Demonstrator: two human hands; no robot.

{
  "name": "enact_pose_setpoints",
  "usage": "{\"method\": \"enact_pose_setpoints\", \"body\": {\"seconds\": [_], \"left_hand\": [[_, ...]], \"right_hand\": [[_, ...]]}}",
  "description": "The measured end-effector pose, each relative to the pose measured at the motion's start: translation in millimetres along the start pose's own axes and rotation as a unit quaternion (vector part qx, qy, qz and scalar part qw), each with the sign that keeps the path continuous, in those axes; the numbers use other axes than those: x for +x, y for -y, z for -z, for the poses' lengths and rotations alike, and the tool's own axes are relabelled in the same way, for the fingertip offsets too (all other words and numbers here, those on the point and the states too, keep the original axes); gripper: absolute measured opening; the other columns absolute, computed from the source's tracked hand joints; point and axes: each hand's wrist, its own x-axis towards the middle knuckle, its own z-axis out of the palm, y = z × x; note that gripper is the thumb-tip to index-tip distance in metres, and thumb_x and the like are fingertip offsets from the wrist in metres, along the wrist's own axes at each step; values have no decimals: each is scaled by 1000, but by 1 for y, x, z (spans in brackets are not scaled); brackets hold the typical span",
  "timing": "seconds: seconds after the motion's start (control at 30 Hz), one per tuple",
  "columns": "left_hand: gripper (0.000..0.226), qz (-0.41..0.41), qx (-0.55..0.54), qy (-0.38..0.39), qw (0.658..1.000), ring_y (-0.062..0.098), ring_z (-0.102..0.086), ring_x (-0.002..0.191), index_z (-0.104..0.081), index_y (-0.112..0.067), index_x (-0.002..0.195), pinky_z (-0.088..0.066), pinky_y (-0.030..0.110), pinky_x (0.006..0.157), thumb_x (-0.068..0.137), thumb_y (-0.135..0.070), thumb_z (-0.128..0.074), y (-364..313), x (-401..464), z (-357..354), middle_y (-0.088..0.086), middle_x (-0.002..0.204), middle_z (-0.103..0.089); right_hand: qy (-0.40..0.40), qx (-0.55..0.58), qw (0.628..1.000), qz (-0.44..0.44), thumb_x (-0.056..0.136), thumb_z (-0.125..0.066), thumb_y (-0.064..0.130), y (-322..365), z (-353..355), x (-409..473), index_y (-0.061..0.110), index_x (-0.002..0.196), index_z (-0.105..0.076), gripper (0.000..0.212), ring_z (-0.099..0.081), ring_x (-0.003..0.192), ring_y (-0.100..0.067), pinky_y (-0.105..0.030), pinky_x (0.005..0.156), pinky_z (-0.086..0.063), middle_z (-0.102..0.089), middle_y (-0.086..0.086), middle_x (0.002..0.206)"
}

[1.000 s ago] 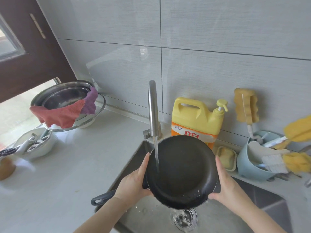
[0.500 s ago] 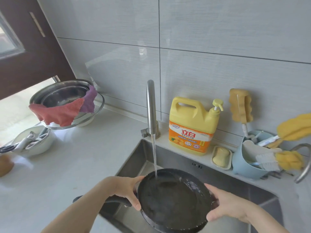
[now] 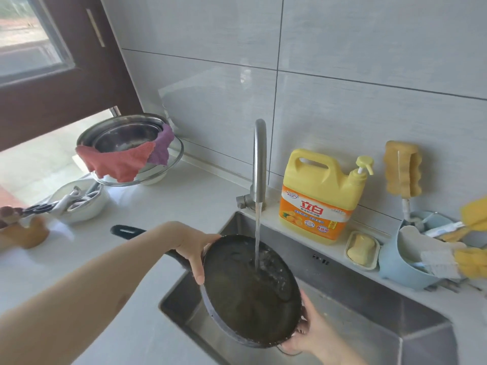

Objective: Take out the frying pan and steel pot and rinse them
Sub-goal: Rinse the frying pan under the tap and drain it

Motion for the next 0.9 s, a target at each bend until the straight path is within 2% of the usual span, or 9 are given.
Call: {"method": "enact_pose_setpoints", "body": {"seconds": [0.07,0.23,0.37,0.47,0.57,0.6,0.7,0.77,0.9], "left_hand": [[108,2,6,-34,999,11,-59,88,-17,-33,150,-49,26,87,68,-12,-86,2,0,10,-21,79,-51],[116,-51,28,-115,992,10,-59,69,-13,-46,144,-50,20,66,61,-17,-89,9,3,12,-9,72,-58],[116,-106,12,-187,977,7,-60,77,-1,-60,133,-48,12,74,65,-20,-86,5,8,-5,-13,80,-57],[128,-127,-2,-242,962,12,-63,84,11,-60,139,-51,31,84,61,-29,-86,1,21,-24,-11,88,-63],[134,-160,-7,-289,944,20,-63,94,19,-55,141,-50,36,88,61,-39,-87,-11,38,-46,-10,107,-65],[134,-163,-6,-307,938,21,-63,96,20,-53,142,-51,36,87,61,-42,-86,-16,43,-54,-8,111,-64],[130,-169,-20,-348,922,12,-61,82,22,-53,142,-48,24,72,66,-47,-83,-36,49,-79,-8,97,-64],[126,-200,-54,-369,906,7,-62,76,21,-62,136,-50,24,69,63,-50,-81,-47,53,-93,-12,88,-66],[123,-217,-73,-417,879,12,-63,87,15,-65,137,-53,37,77,59,-52,-79,-60,58,-109,-19,96,-65]], "right_hand": [[-17,42,999,13,49,-87,-6,12,-6,3,56,140,-23,127,-66,105,-13,-32,86,-56,-51,6,134],[-63,26,997,40,48,-93,7,40,3,0,57,144,-7,138,-63,107,-4,-27,96,-50,-52,9,135],[-127,-52,988,75,50,-94,20,64,26,-13,56,146,0,140,-52,118,5,-23,101,-42,-44,20,143],[-161,-103,975,117,52,-94,25,76,48,-29,56,146,-1,137,-43,126,9,-17,103,-35,-38,31,144],[-193,-158,962,116,57,-94,25,80,72,-47,61,141,8,137,-38,124,12,1,88,-35,-32,38,140],[-197,-171,959,107,58,-94,27,80,80,-54,59,142,11,138,-37,128,7,-3,93,-36,-29,33,146],[-204,-205,952,101,60,-92,35,78,101,-71,53,146,14,138,-31,140,-4,-35,115,-31,-21,20,157],[-213,-225,946,96,62,-91,33,77,111,-83,53,146,14,135,-32,138,-1,-31,113,-32,-23,21,155],[-256,-264,926,87,67,-87,25,72,125,-103,60,141,18,133,-39,131,-1,-23,100,-38,-27,22,152]]}}
